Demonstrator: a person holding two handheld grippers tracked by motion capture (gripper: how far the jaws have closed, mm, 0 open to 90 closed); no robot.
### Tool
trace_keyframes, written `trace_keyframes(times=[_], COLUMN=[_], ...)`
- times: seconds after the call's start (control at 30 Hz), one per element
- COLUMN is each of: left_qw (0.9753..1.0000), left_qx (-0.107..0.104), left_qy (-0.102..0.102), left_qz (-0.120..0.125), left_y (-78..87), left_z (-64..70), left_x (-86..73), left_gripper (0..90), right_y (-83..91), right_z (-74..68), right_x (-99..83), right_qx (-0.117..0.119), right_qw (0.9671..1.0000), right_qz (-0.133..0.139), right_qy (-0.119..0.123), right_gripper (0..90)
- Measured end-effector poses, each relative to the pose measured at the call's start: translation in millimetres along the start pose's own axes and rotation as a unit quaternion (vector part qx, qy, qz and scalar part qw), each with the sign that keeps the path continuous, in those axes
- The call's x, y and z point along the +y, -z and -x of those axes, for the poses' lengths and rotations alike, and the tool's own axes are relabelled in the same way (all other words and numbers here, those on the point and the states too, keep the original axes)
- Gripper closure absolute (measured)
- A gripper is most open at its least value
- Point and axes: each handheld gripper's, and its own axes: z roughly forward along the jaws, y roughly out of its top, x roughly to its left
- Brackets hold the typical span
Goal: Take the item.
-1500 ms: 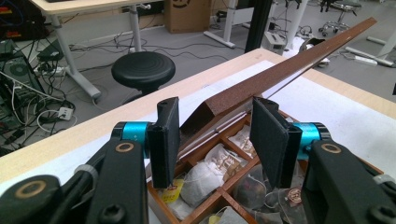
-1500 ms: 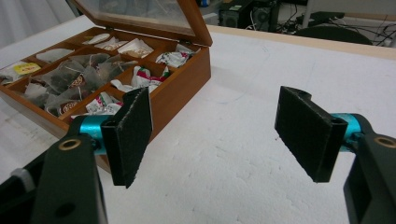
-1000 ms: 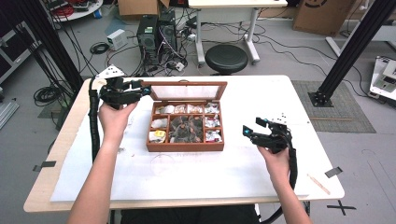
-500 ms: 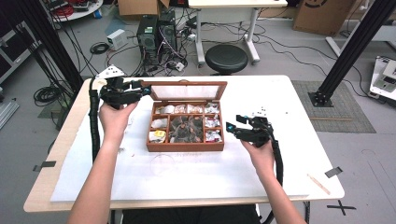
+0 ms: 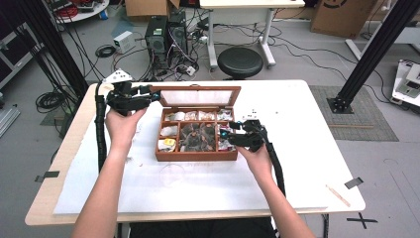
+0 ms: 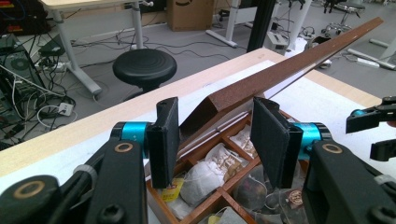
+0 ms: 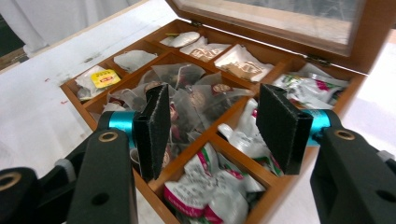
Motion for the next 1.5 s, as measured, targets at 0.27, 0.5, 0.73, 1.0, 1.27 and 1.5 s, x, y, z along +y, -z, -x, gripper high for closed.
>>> trace_keyframes(times=[0.27, 0.5, 0.73, 1.0, 1.27, 1.5], left_qw=[1.0000, 0.9999, 0.9999, 0.9999, 0.9999, 0.9998], left_qx=[0.000, 0.001, 0.002, 0.003, 0.004, 0.004], left_qy=[-0.003, -0.008, -0.008, -0.010, -0.013, -0.015], left_qz=[-0.003, -0.007, -0.008, -0.010, -0.011, -0.013], left_y=[0.3, 0.8, 0.7, 0.3, 0.1, 0.2], left_z=[0.2, 0.3, 0.6, 0.8, 1.1, 1.5], left_x=[0.2, 0.6, 0.9, 1.4, 1.3, 1.4], left_gripper=[52.4, 52.4, 52.4, 52.4, 52.4, 52.4], right_y=[-21.5, -37.7, -46.9, -57.0, -61.8, -73.9], right_z=[-8.0, -16.6, -8.1, 8.7, 16.6, 12.1], right_x=[7.1, 14.7, 19.6, 24.9, 23.1, 28.5], right_qx=[0.018, 0.009, -0.021, -0.059, -0.068, -0.078], right_qw=[0.9995, 0.9988, 0.9986, 0.9956, 0.9931, 0.9895], right_qz=[-0.027, -0.046, -0.049, -0.057, -0.063, -0.112], right_qy=[0.004, 0.016, -0.007, -0.044, -0.072, -0.047], right_gripper=[54.3, 60.0, 61.2, 63.1, 64.8, 68.2])
